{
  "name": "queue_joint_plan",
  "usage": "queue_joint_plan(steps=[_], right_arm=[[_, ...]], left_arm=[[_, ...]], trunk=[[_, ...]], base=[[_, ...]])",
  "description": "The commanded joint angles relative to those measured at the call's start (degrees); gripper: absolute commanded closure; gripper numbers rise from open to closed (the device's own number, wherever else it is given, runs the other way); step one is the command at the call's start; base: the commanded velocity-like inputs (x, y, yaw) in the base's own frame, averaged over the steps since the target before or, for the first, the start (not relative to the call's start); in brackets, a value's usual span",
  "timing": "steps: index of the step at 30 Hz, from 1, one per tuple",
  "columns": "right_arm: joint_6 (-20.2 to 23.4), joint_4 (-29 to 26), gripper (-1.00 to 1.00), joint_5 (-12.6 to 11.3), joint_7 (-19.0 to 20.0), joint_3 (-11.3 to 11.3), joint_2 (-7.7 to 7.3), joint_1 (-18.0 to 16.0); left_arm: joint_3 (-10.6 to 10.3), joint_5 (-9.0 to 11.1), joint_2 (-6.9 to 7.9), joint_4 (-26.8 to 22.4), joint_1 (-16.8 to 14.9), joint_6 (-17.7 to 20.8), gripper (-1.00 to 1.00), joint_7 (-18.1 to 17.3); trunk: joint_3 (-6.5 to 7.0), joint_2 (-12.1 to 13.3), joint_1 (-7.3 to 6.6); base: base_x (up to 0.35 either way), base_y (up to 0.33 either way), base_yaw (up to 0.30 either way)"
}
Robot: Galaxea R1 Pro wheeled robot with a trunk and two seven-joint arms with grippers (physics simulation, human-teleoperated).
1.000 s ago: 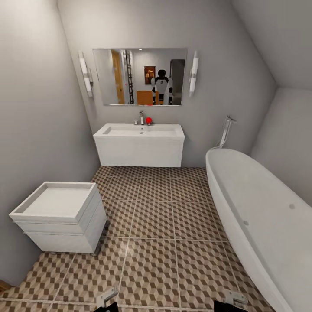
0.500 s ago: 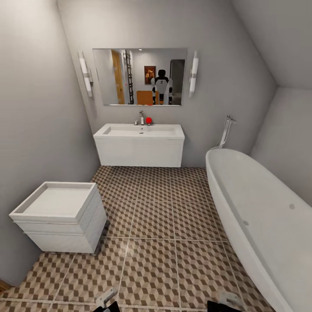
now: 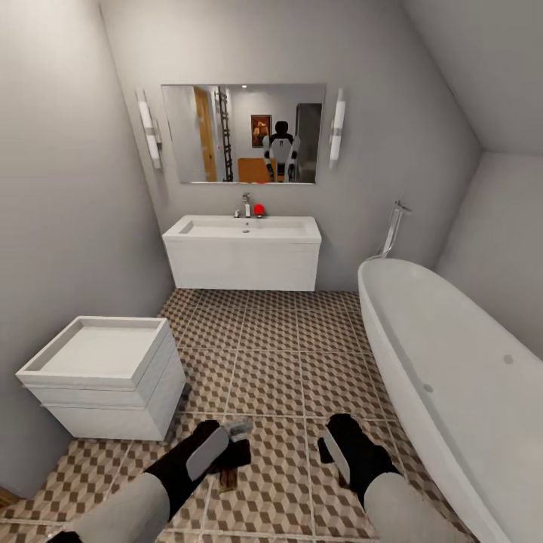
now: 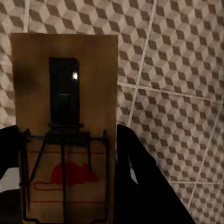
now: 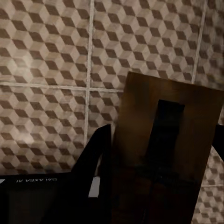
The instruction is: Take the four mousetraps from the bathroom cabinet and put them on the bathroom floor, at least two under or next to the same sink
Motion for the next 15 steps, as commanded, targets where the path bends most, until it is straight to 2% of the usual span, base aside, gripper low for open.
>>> queue_joint_plan(steps=[1, 2, 3, 4, 5, 7, 8, 9, 10, 12, 15], right_arm=[[1.3, 1.0, 1.00, 0.3, -0.3, 0.1, 0.01, -3.4], [2.0, 5.0, 1.00, 0.4, -0.5, 0.1, 0.01, -8.9], [0.8, 9.9, 1.00, -0.2, -0.7, 0.1, 0.01, -14.6], [-1.0, 13.1, 1.00, -1.5, -0.8, 0.1, 0.01, -19.2], [-1.8, 14.2, 1.00, -2.1, -0.8, 0.1, 0.01, -21.1], [-3.1, 16.5, 1.00, -4.0, -1.2, 0.1, 0.01, -26.1], [-3.3, 17.1, 1.00, -4.6, -1.3, 0.1, 0.01, -28.0], [-3.4, 17.3, 1.00, -4.8, -1.3, 0.1, 0.01, -28.7], [-3.6, 17.6, 1.00, -5.2, -1.4, 0.0, 0.01, -29.8], [-4.0, 17.8, 1.00, -5.5, -1.4, 0.0, 0.01, -30.7], [-5.0, 18.0, 1.00, -5.7, -1.5, 0.0, 0.01, -31.2]], left_arm=[[1.8, 0.3, 0.30, -0.8, -3.3, 1.6, 1.00, 1.7], [5.3, 0.0, 0.68, -0.8, -7.2, 4.3, 1.00, 3.5], [7.8, -0.5, 1.34, 0.1, -11.1, 6.4, 1.00, 4.6], [9.4, -1.5, 2.30, 0.7, -14.1, 7.7, 1.00, 5.3], [10.0, -2.1, 2.74, 1.0, -15.3, 8.2, 1.00, 5.6], [11.3, -6.5, 3.63, 1.5, -18.5, 9.4, 1.00, 6.2], [11.7, -9.3, 3.45, 1.6, -19.5, 9.6, 1.00, 6.3], [11.8, -10.6, 3.22, 1.7, -19.9, 9.6, 1.00, 6.3], [12.0, -13.0, 2.70, 1.7, -20.4, 9.1, 1.00, 6.2], [12.2, -15.3, 2.21, 1.8, -20.9, 7.4, 1.00, 5.7], [12.3, -16.8, 2.12, 1.8, -21.1, 5.2, 1.00, 3.8]], trunk=[[-0.09, -0.1, 0.02], [-0.09, -0.1, 0.02], [-0.09, -0.1, 0.02], [-0.09, -0.1, 0.02], [-0.09, -0.1, 0.02], [-0.09, -0.1, 0.02], [-0.09, -0.1, 0.02], [-0.09, -0.1, 0.02], [-0.09, -0.1, 0.02], [-0.09, -0.1, 0.02], [-0.09, -0.1, 0.02]], base=[[0.000, 0.000, 0.000], [0.000, 0.000, 0.000], [0.000, 0.000, 0.000], [0.000, 0.000, 0.000], [0.000, 0.000, 0.000], [0.000, 0.000, 0.000], [0.000, 0.000, 0.000], [0.000, 0.000, 0.000], [0.000, 0.000, 0.000], [0.000, 0.000, 0.000], [0.000, 0.000, 0.000]])
